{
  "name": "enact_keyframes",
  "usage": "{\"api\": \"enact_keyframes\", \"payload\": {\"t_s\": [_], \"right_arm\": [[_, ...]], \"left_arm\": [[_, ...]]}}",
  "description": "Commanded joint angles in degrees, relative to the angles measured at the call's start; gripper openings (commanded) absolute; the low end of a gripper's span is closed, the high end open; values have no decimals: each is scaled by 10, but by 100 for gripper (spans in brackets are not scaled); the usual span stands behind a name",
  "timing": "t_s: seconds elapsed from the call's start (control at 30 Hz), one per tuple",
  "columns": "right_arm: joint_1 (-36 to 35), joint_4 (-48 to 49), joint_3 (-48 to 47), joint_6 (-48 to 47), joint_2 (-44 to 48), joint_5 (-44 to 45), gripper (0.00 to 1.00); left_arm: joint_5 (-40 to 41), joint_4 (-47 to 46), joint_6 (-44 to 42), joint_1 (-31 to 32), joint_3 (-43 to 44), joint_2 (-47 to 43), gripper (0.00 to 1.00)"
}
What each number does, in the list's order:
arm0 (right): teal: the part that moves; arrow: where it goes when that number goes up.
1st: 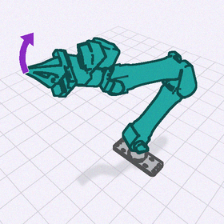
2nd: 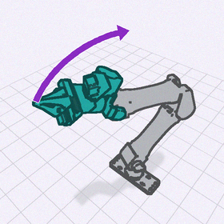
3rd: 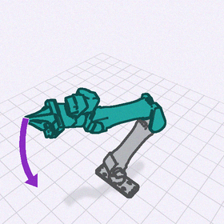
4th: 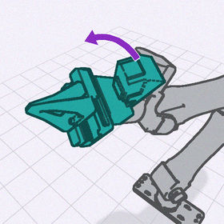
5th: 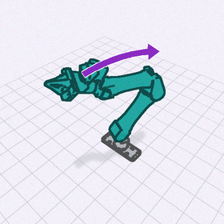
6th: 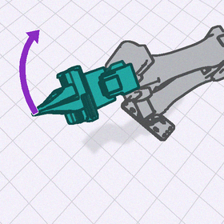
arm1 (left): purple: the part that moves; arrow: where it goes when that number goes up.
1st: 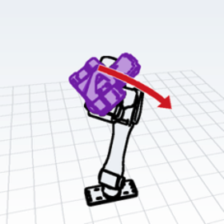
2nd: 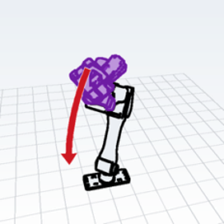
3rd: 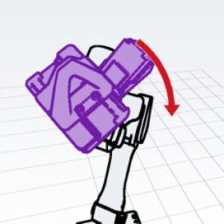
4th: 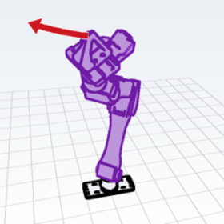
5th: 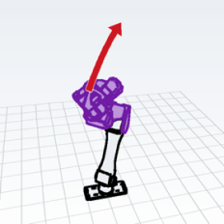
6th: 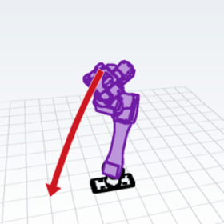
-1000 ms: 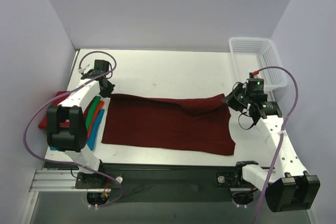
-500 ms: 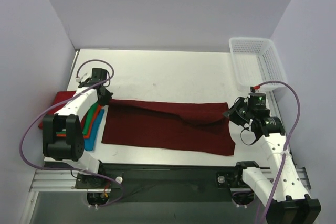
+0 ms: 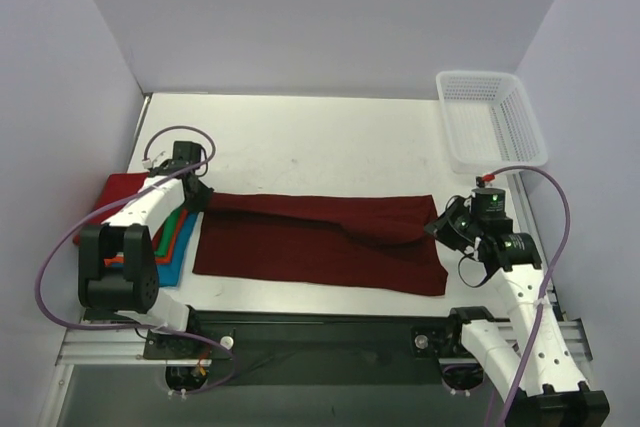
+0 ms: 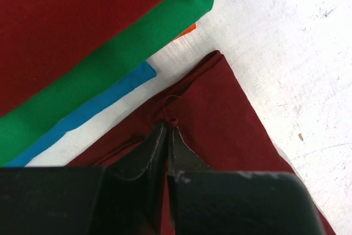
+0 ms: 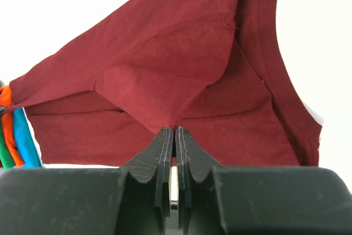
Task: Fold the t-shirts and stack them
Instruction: Fold the other side of the tshirt into a rectangle
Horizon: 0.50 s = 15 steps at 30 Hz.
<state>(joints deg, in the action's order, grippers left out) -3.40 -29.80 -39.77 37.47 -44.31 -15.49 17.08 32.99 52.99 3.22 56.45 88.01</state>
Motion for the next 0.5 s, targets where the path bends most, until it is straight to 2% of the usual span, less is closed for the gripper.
{"api": "enact_keyframes", "payload": {"t_s": [0.0,0.47], "right_arm": [[3,-25,-11,-6,12,9,1],[3,-54,-5,-15,30,19,2]], "left_arm": [[3,-21,-3,-8,0,-28,0],[8,-13,-4,-8,-34,-53,0]]}}
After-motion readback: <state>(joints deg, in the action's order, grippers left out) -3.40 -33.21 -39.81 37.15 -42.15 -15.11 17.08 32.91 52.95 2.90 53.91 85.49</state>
